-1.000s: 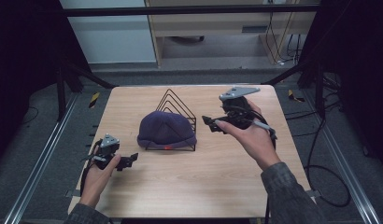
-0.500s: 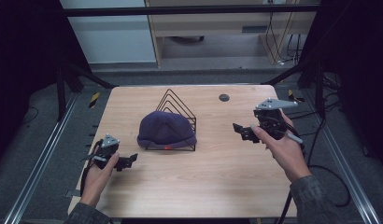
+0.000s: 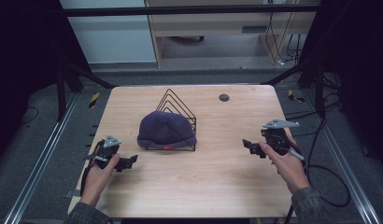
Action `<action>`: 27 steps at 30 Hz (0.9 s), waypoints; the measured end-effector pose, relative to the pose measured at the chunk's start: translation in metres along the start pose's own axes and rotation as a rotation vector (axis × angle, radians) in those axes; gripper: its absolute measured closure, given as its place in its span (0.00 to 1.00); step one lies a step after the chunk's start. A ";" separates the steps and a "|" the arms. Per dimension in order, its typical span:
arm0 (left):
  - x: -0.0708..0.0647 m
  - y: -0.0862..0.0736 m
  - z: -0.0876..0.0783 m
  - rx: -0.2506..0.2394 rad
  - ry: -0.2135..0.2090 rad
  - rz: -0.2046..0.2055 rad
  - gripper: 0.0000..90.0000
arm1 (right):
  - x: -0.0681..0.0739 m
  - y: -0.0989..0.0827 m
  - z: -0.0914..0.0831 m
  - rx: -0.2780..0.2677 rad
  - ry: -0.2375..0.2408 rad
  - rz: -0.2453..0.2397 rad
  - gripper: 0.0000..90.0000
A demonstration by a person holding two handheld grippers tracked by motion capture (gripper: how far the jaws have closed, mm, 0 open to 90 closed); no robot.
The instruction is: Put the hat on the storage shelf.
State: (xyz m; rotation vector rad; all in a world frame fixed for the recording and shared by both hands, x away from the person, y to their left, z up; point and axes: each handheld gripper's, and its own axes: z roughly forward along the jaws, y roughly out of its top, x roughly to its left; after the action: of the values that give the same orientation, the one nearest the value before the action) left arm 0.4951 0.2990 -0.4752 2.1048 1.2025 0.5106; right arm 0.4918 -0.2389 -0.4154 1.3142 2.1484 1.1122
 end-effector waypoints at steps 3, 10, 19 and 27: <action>0.001 -0.001 0.002 0.022 0.005 -0.005 0.06 | 0.002 -0.015 0.015 0.032 0.006 0.012 0.16; 0.001 -0.004 0.007 0.074 0.003 0.005 0.06 | 0.008 -0.038 0.047 0.062 -0.001 0.097 0.15; -0.001 -0.007 0.014 0.137 0.007 0.020 0.06 | 0.008 -0.050 0.067 0.127 -0.049 0.098 0.16; -0.002 -0.010 0.017 0.162 0.001 0.016 0.03 | 0.017 -0.058 0.070 0.142 -0.067 0.039 0.14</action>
State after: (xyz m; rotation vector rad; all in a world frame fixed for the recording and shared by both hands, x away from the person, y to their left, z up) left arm 0.4989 0.2953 -0.4942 2.2513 1.2660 0.4340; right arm 0.4972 -0.2089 -0.5027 1.4392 2.1959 0.9312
